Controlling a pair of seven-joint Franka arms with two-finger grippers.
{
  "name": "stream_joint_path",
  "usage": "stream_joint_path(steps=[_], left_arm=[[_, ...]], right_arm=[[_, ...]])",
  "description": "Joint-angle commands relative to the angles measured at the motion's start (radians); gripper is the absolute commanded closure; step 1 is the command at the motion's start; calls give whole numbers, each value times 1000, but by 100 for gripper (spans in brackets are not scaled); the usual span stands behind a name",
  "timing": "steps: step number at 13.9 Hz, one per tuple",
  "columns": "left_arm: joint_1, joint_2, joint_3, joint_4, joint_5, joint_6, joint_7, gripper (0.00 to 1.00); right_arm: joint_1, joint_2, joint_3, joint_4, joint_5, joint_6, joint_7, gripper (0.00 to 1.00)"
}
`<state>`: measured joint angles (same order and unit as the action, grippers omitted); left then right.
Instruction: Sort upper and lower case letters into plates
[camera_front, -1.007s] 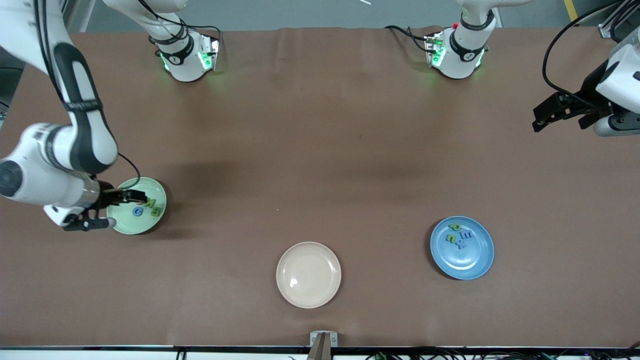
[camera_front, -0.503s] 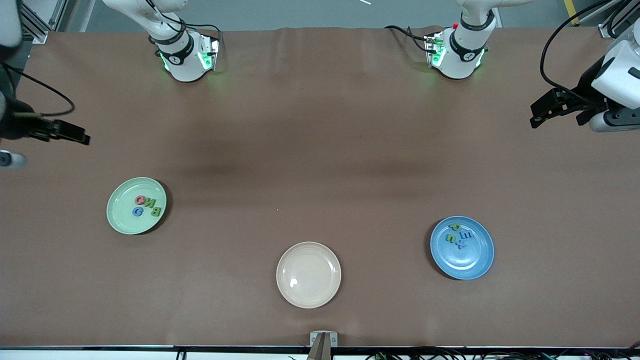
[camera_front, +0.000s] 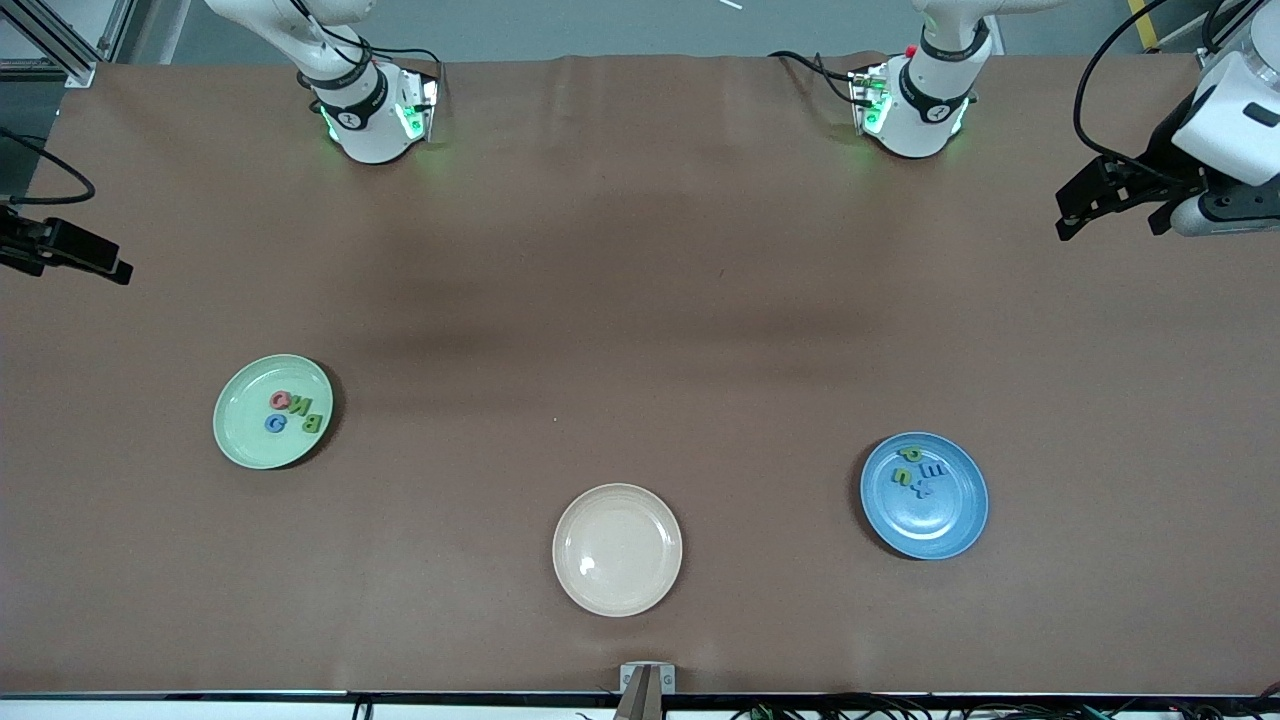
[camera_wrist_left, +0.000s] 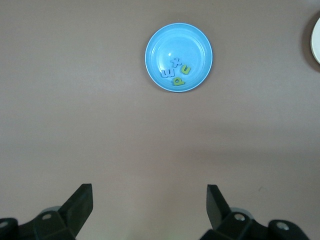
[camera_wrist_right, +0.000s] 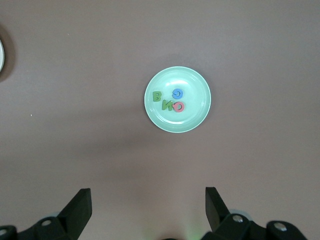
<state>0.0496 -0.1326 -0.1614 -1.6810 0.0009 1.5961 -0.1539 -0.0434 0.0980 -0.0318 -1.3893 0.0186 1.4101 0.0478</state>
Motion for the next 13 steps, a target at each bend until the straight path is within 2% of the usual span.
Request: stream_joint_path(steps=[1, 13], left_arm=[[3, -9, -1, 10, -9, 15, 39, 0], [1, 25, 0, 46, -18, -1, 65, 0]], right_arm=[[-3, 16, -2, 65, -8, -11, 10, 0], [-4, 16, -2, 89, -5, -7, 12, 0]])
